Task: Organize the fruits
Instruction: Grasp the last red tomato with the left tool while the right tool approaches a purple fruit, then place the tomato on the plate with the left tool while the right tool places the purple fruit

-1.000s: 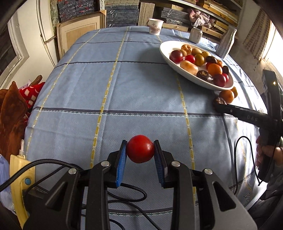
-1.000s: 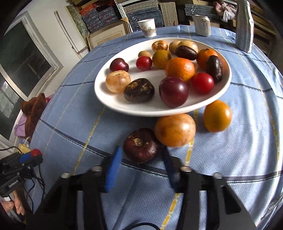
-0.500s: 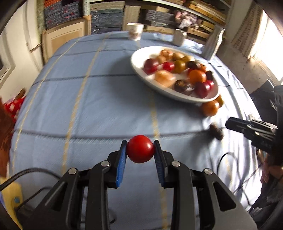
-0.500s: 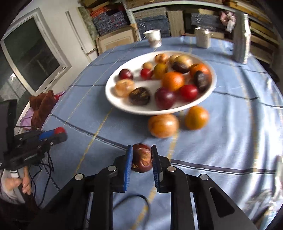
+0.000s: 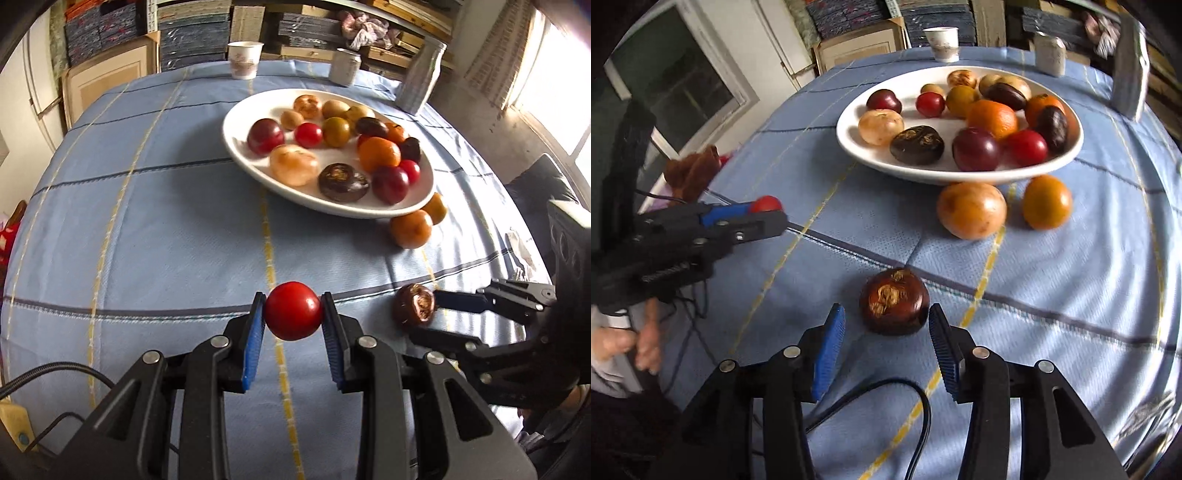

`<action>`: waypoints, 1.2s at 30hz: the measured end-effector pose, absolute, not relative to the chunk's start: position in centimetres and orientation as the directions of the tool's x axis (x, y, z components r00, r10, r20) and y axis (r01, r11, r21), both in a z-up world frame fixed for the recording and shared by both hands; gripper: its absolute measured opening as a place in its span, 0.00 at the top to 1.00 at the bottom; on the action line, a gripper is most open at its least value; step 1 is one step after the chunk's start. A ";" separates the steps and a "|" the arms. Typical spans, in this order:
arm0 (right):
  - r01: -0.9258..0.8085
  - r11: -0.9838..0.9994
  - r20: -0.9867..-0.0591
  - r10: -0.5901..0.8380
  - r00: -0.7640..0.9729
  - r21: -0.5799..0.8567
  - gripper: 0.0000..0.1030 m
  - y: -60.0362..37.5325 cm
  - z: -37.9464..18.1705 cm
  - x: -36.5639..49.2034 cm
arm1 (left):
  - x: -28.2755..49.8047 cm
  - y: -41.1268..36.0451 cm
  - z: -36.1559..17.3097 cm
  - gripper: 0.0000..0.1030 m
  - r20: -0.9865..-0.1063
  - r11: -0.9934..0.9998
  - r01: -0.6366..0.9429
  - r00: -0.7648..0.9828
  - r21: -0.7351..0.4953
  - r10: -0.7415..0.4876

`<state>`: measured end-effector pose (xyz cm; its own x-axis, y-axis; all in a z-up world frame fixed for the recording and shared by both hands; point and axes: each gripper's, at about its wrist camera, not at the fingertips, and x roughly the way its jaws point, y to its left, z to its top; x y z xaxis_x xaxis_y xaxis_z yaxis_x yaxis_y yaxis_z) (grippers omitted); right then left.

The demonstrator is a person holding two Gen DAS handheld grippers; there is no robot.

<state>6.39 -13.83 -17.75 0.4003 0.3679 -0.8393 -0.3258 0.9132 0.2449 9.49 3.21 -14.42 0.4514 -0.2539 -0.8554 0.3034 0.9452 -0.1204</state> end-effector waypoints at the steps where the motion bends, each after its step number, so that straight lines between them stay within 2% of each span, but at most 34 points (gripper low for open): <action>1: -0.326 0.915 -0.841 0.361 0.402 0.237 0.54 -13.8 -17.8 6.7 | 9.4 3.4 -14.4 0.71 -0.856 0.946 0.300 0.451 -0.120 -0.251; 2: -0.326 0.916 -0.846 0.356 0.397 0.232 0.54 -13.7 -18.1 7.0 | 9.3 3.5 -14.5 0.71 -0.857 0.948 0.297 0.451 -0.118 -0.248; 3: -0.329 0.914 -0.846 0.361 0.394 0.236 0.60 -13.7 -18.2 7.1 | 9.3 3.7 -14.5 0.71 -0.857 0.949 0.294 0.452 -0.117 -0.246; 10: -0.363 0.908 -0.826 0.361 0.433 0.207 0.60 -14.3 -15.8 6.7 | 10.3 3.5 -13.8 0.71 -0.852 0.950 0.287 0.461 -0.120 -0.247; 15: -0.326 0.928 -0.733 0.350 0.583 0.183 0.60 -17.7 -8.3 9.4 | 14.2 1.9 -10.0 0.71 -0.809 0.938 0.317 0.511 -0.137 -0.291; 18: -0.311 0.936 -0.658 0.339 0.673 0.165 0.60 -19.2 -3.5 11.7 | 17.3 0.6 -6.6 0.71 -0.765 0.934 0.337 0.570 -0.115 -0.300; 21: -0.310 0.938 -0.612 0.337 0.715 0.154 0.60 -19.6 -1.2 14.0 | 20.3 -0.8 -4.1 0.71 -0.730 0.933 0.352 0.618 -0.077 -0.293; 25: -0.331 0.929 -0.636 0.357 0.684 0.164 0.60 -18.0 -3.0 16.6 | 24.0 -2.0 -4.1 0.70 -0.735 0.934 0.354 0.617 -0.060 -0.281; 34: -0.351 0.913 -0.768 0.376 0.519 0.209 0.60 -13.7 -12.0 20.4 | 29.3 -2.5 -10.2 0.69 -0.803 0.939 0.337 0.537 -0.076 -0.258; 36: -0.356 0.910 -0.783 0.375 0.496 0.211 0.60 -13.2 -13.1 20.9 | 29.7 -2.3 -11.3 0.65 -0.811 0.942 0.325 0.526 -0.085 -0.255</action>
<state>20.88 -13.21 -13.07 0.4957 0.3755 -0.7831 -0.3556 0.9104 0.2114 29.67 -2.28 -11.32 0.5260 -0.2550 -0.8113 0.3248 0.9419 -0.0855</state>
